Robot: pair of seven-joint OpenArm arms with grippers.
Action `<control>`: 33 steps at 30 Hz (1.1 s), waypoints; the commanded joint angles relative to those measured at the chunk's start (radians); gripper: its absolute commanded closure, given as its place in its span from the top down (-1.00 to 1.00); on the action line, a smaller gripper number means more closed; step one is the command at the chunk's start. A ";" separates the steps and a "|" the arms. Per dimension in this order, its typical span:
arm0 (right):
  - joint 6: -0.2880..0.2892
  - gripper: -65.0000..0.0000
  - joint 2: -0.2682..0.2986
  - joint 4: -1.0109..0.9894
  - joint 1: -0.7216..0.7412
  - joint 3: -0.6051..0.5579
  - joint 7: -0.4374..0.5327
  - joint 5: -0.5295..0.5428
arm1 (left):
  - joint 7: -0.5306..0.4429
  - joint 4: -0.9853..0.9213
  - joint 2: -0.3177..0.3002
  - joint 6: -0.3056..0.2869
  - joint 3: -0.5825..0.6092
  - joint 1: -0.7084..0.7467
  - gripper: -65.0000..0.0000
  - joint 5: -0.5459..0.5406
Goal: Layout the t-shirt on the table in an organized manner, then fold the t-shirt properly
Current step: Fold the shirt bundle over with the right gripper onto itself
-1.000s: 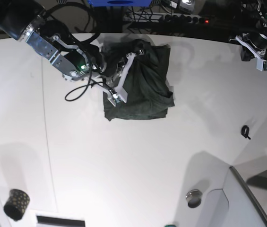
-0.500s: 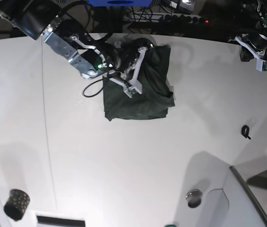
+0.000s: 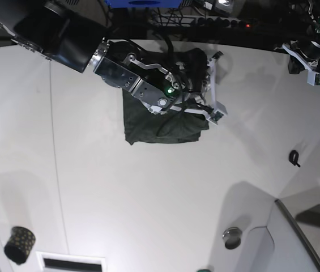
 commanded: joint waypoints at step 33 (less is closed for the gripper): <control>0.015 0.52 -0.133 -0.166 0.145 -0.017 0.075 -0.439 | -0.015 0.012 -0.017 -0.005 0.022 0.004 -1.00 -0.011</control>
